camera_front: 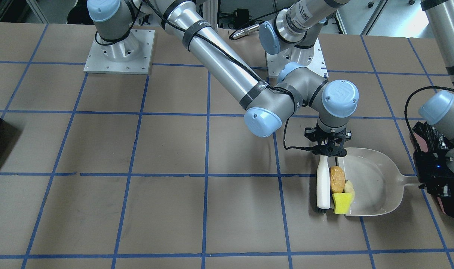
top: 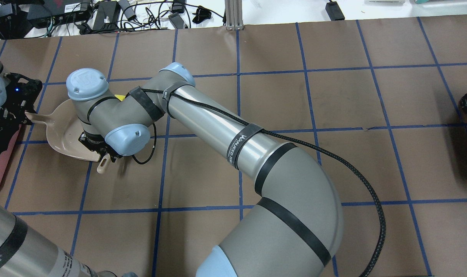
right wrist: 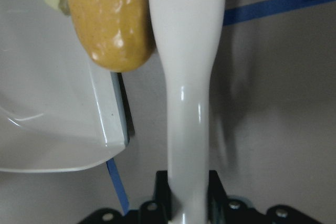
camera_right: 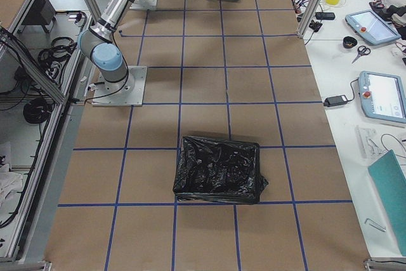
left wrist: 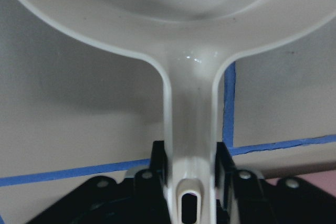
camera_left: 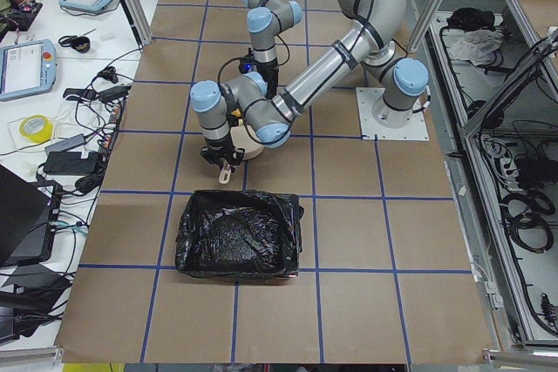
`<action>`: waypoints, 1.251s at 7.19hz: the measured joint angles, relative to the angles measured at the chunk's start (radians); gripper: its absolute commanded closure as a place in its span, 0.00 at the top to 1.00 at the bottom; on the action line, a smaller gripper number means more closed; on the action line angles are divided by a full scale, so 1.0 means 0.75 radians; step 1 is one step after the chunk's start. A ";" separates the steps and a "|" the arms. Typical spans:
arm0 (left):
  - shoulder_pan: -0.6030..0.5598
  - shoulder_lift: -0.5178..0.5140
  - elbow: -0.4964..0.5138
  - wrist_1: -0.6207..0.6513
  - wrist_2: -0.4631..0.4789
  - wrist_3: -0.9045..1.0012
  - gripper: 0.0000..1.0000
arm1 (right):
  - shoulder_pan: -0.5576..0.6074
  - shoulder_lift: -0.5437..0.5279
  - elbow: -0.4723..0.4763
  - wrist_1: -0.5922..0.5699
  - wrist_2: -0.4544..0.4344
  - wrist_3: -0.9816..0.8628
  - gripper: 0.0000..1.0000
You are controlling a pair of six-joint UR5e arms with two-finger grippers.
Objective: Sweep and dump trash in nearest bin
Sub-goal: 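Sweep the sponge, potato and peel into the dustpan with the right-held brush, then lift the loaded dustpan toward the black bin with the left gripper while the right withdraws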
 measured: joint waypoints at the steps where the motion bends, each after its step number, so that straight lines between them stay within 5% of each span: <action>1: -0.007 -0.003 0.000 0.005 0.010 -0.002 0.00 | 0.005 0.016 -0.025 -0.022 0.018 0.000 0.00; 9: -0.020 -0.010 0.000 0.014 0.022 -0.003 0.00 | 0.118 0.117 -0.191 -0.206 0.165 0.007 0.00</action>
